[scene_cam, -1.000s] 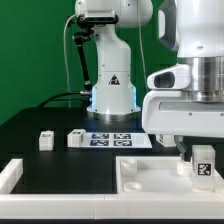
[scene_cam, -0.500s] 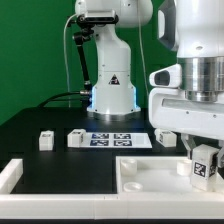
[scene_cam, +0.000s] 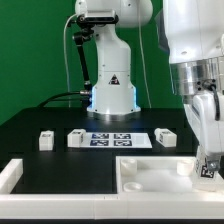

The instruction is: Assemble square table

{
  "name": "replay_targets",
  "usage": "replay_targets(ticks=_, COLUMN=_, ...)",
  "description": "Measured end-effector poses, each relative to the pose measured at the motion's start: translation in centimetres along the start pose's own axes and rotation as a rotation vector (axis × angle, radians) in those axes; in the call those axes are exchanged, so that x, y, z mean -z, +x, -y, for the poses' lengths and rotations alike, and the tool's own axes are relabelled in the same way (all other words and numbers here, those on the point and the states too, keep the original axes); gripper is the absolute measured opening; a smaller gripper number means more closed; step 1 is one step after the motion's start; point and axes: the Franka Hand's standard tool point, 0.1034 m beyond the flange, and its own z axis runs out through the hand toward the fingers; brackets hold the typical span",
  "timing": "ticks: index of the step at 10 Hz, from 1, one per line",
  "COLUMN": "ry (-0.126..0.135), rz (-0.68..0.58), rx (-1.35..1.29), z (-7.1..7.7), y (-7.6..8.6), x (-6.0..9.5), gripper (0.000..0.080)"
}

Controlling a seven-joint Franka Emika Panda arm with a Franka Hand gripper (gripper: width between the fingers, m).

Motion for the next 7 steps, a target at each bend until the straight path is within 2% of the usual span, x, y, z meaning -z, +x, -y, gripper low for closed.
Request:
replay_targets(ticks=1, ry=0.000, rz=0.000, rx=0.022, z=0.00, y=0.02, x=0.00, gripper=0.0291)
replay_targets(ticks=2, ry=-0.004, rz=-0.007, rx=0.126, z=-0.03, y=0.05, x=-0.01, gripper=0.0370)
replay_targets(ticks=3, ry=-0.023, rz=-0.026, rx=0.372, z=-0.19, y=0.00, x=0.02, gripper=0.0551)
replay_targets(ticks=4, ry=-0.040, rz=-0.035, rx=0.608, z=-0.09, y=0.04, x=0.22, gripper=0.0618)
replay_targets(ticks=5, ry=-0.034, rz=-0.036, rx=0.725, z=0.04, y=0.33, x=0.21, gripper=0.0618)
replay_targets(ticks=7, ry=-0.039, rz=-0.035, rx=0.926, z=0.04, y=0.42, x=0.18, gripper=0.0648)
